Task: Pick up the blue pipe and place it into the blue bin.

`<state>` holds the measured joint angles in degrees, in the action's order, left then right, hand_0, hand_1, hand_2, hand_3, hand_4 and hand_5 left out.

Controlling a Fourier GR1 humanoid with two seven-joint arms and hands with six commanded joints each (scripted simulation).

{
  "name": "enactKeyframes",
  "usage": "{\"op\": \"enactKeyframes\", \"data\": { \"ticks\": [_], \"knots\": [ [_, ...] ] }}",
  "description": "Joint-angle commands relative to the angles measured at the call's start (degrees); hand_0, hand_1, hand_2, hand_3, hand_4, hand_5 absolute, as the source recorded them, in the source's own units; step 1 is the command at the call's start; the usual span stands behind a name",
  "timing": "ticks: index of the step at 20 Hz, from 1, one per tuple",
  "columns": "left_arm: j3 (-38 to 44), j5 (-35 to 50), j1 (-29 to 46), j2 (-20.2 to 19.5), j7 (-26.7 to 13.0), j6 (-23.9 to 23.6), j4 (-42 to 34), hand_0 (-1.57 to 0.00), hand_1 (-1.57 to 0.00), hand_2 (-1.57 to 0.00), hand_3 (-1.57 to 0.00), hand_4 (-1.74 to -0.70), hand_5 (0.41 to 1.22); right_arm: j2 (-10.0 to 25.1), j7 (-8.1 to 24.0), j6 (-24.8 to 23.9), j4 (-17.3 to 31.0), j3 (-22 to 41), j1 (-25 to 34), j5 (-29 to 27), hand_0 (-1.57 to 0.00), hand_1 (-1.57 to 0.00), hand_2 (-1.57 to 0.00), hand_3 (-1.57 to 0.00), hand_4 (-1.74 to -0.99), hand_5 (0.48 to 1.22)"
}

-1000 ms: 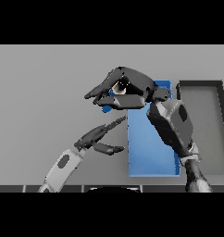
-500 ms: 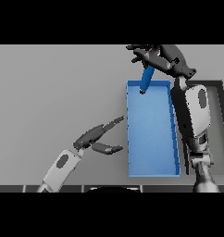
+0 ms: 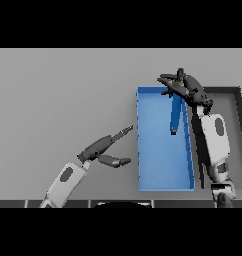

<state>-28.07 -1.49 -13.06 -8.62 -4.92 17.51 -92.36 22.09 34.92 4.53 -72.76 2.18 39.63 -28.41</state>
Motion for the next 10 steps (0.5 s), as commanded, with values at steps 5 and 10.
{"op": "enactKeyframes", "data": {
  "ticks": [5, 10],
  "knots": [
    [-0.38, -0.52, -0.22, 0.38, -1.35, -0.44, -0.08, 0.0, 0.0, 0.0, 0.0, -0.88, 0.481, 7.59, 0.01, -5.13, 4.28, 12.96, -2.99, -7.01, -1.57, -1.57, -1.57, -0.62, -1.662, 1.221],
    [0.03, -0.13, -0.36, 0.04, -1.25, -0.32, -0.25, 0.0, 0.0, 0.0, 0.0, -0.88, 0.495, 15.72, 0.02, -13.81, 8.71, 29.56, -1.18, -24.01, -0.8, -0.77, -0.74, -0.49, -1.385, 1.114]
  ]
}}
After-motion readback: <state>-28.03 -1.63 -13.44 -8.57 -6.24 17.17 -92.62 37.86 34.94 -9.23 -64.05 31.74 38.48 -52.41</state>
